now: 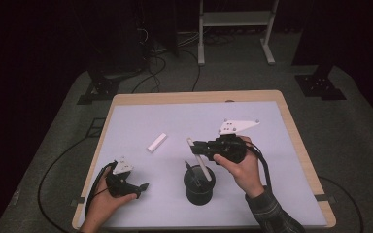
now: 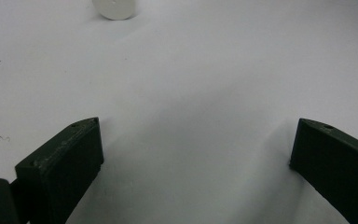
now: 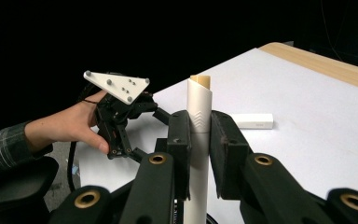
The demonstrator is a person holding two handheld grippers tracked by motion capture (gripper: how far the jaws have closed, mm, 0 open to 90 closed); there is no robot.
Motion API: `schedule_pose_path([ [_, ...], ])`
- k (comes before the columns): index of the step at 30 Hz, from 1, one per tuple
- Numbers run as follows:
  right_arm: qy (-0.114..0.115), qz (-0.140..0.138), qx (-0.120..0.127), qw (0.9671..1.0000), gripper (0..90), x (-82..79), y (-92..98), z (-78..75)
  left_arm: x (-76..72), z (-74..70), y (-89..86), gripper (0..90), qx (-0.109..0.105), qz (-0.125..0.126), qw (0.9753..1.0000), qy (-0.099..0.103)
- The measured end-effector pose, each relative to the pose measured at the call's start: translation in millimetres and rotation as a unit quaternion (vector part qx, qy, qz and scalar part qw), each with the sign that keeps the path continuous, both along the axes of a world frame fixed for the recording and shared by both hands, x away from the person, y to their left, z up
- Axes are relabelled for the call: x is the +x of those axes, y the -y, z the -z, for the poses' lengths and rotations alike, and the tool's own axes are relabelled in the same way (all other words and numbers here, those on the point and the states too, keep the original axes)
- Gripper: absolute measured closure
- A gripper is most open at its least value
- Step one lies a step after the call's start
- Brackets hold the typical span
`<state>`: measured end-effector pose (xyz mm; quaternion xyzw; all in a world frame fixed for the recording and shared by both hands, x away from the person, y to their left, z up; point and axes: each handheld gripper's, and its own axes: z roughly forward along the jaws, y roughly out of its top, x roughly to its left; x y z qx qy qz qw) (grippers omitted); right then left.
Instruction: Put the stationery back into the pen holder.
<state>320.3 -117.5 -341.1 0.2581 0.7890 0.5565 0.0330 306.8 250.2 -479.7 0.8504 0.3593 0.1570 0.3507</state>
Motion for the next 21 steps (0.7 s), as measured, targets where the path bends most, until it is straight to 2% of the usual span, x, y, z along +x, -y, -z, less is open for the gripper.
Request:
schedule_pose_path([
  [21, -0.009, 0.001, -0.026, 0.9996, 78.2, 2.2, -2.2, 16.6, -0.1, -0.1, 0.0, 1.6, -0.001, 0.000, 1.0000, -0.001],
])
